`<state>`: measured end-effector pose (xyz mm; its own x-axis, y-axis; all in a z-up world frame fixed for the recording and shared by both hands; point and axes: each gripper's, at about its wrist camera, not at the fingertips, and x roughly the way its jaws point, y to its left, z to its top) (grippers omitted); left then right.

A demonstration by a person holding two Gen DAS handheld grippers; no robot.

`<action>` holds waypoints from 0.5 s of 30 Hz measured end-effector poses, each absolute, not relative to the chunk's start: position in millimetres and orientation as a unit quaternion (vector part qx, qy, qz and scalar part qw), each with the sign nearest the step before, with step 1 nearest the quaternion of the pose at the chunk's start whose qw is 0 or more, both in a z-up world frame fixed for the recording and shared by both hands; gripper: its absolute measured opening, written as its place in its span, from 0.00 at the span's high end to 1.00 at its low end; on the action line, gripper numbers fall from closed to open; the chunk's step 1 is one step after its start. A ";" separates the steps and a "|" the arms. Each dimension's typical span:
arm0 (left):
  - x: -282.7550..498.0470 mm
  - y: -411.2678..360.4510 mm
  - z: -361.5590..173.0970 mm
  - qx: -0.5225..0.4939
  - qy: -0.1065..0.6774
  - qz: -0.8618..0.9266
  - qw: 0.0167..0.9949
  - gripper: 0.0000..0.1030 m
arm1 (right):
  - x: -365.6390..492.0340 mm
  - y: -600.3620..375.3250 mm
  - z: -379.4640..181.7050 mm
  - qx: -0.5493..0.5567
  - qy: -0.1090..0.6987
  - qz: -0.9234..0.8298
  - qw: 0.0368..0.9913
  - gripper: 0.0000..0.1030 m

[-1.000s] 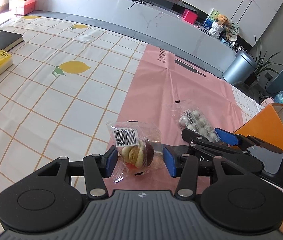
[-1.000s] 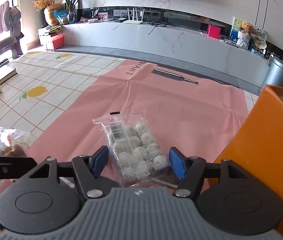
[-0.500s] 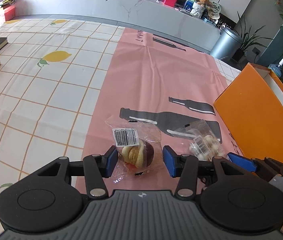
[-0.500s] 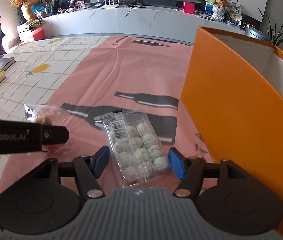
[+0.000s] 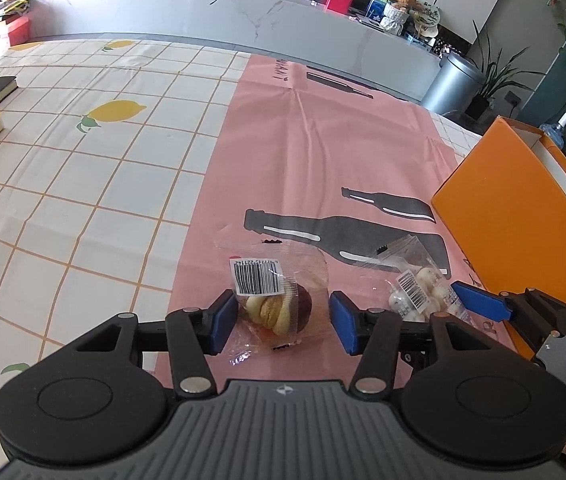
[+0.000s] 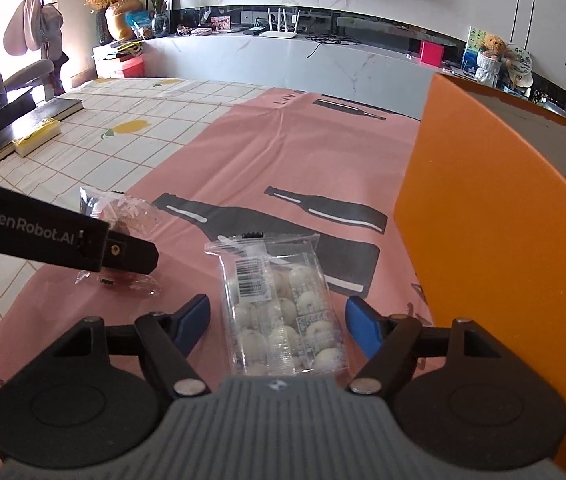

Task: Organize snacks
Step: 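Grasp the bagged bread roll with the left tool while the right tool grasps the white-ball tray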

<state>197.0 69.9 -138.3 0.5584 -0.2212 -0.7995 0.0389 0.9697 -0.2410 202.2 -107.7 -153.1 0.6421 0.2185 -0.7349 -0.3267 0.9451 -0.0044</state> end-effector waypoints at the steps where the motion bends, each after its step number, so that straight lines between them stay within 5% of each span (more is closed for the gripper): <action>1: 196.4 68.8 -138.2 -0.094 0.464 -0.073 0.878 0.40 | 202.4 -107.5 -153.1 -0.064 0.395 0.152 0.904 0.35; 9: 189.9 67.3 -137.3 -0.076 0.467 -0.063 0.879 0.39 | 197.8 -104.6 -151.2 -0.068 0.396 0.143 0.905 0.43; 15: 190.2 67.0 -134.2 -0.080 0.471 -0.066 0.876 0.47 | 196.0 -104.2 -149.1 -0.072 0.397 0.133 0.905 0.45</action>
<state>190.2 67.0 -134.2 0.5471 -0.1913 -0.8149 0.0412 0.9785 -0.2021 196.0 -104.2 -149.1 0.6493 0.1833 -0.7381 -0.2978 0.9543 -0.0250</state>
